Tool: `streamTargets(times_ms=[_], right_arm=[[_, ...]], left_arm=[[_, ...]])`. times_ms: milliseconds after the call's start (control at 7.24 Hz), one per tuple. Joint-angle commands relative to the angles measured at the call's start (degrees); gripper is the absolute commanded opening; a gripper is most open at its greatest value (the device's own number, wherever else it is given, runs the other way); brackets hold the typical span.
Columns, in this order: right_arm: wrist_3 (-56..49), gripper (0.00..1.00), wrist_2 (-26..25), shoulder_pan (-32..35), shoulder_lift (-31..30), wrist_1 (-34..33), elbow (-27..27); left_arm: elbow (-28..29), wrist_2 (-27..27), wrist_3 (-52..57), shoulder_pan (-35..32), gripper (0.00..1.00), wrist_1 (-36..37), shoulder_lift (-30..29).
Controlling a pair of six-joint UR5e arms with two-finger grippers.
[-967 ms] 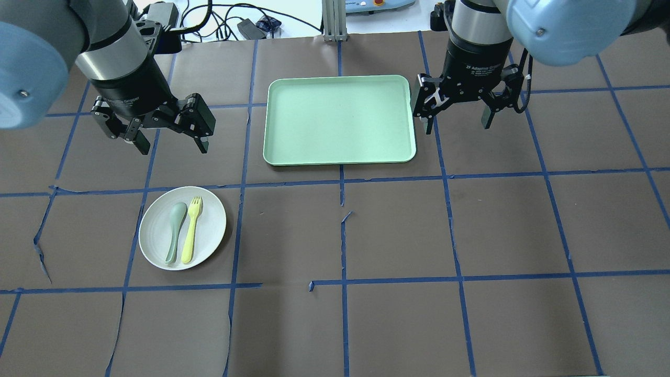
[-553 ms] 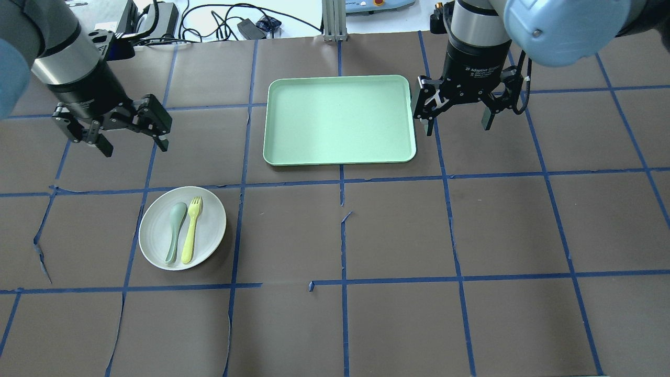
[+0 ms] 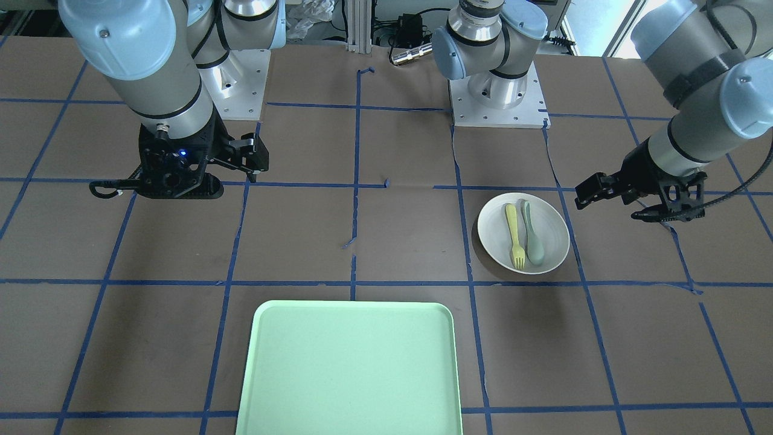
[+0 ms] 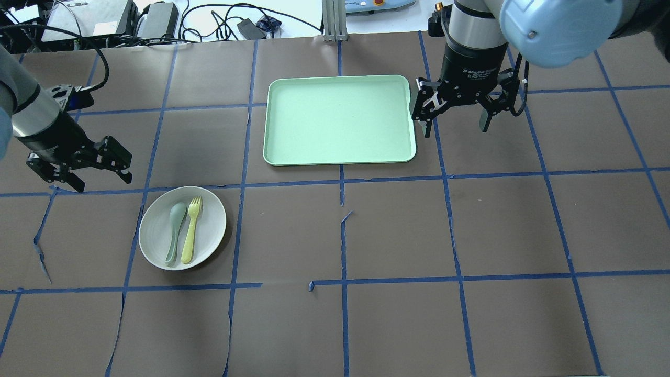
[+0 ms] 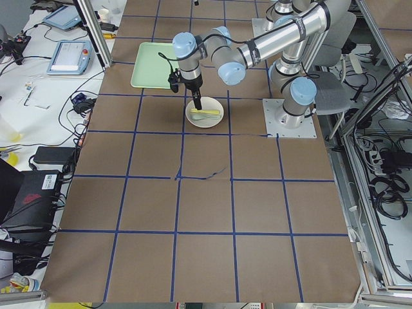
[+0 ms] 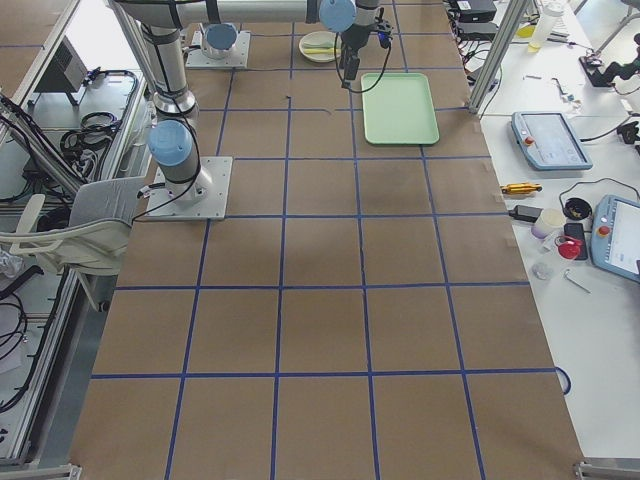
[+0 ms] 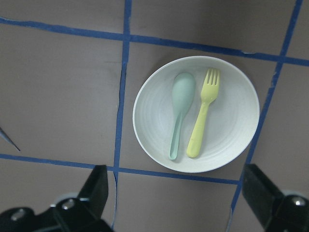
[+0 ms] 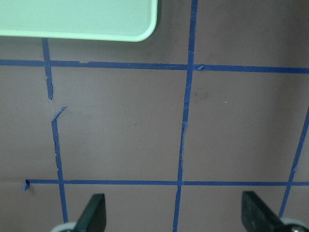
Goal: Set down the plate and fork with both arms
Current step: 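Move the left gripper down to the rim of the white plate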
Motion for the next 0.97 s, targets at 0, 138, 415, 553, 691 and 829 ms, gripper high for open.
streamTargets(times_ms=[0,138,415,553,691,829], right_arm=[[0.0,1.0,-0.5,0.0,0.5,0.3,0.1],[0.0,1.0,0.1,0.0,0.5,0.3,0.5],[0.1,1.0,-0.6,0.0,0.4,-0.4,3.0],[0.2,1.0,-0.6,0.0,0.4,-0.4,3.0],[0.1,1.0,-0.4,0.0,0.4,-0.5,3.1],[0.1,1.0,-0.5,0.0,0.4,-0.4,3.1]], left_arm=[[-3.2,0.5,1.7,1.2,1.0,4.0,-3.4],[-4.1,0.4,1.7,1.3,1.0,4.4,-5.2],[-7.5,0.5,2.5,1.3,1.0,8.2,-7.9],[-8.1,0.6,4.7,1.8,0.98,8.6,-9.3],[-8.2,0.6,7.6,4.4,0.94,8.6,-10.4],[-8.3,0.1,11.2,6.9,0.92,8.6,-11.6]])
